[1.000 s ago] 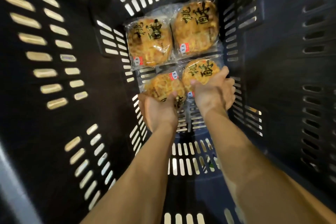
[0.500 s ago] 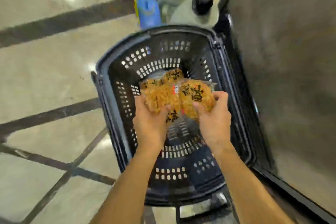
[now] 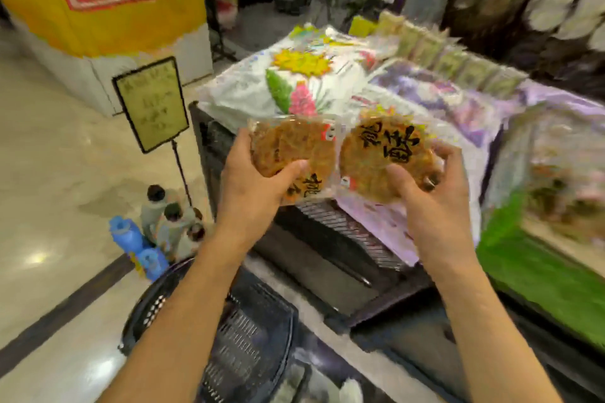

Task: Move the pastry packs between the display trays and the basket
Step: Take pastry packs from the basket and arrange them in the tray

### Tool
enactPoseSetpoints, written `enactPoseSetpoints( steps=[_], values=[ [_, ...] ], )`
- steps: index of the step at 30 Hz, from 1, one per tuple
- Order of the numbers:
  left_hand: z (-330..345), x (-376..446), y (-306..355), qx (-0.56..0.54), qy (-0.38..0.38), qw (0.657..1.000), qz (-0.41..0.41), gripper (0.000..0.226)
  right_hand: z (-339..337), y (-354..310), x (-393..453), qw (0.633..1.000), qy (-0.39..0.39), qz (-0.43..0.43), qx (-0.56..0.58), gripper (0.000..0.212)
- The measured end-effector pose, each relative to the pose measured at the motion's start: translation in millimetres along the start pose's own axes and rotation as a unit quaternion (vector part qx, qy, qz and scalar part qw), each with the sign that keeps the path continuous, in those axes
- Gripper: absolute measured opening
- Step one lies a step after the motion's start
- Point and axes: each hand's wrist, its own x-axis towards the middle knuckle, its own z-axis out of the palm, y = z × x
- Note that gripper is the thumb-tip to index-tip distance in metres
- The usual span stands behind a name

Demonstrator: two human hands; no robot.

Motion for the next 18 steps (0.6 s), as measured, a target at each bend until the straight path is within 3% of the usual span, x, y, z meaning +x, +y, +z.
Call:
enactPoseSetpoints(
  steps=[6, 10, 14, 18],
  values=[
    [157, -21, 107, 0.062, -0.204, 0.970, 0.117, 0.068, -215, -17, 3, 0.990, 0.131, 0.006, -0.051, 0.037],
    [288, -38, 136, 0.126, -0.306, 0.927, 0.179, 0.056, -350, 14, 10, 0.981, 0.172, 0.019, -0.085, 0.040],
    [391, -36, 131, 0.224, -0.398, 0.861, 0.223, 0.065, -442, 58, 30, 0.981, 0.121, 0.061, -0.139, 0.045],
    [451, -29, 119, 0.392, -0.414, 0.768, 0.292, 0.067, -488, 99, 59, 0.964, 0.040, 0.096, -0.244, 0.044]
  ],
)
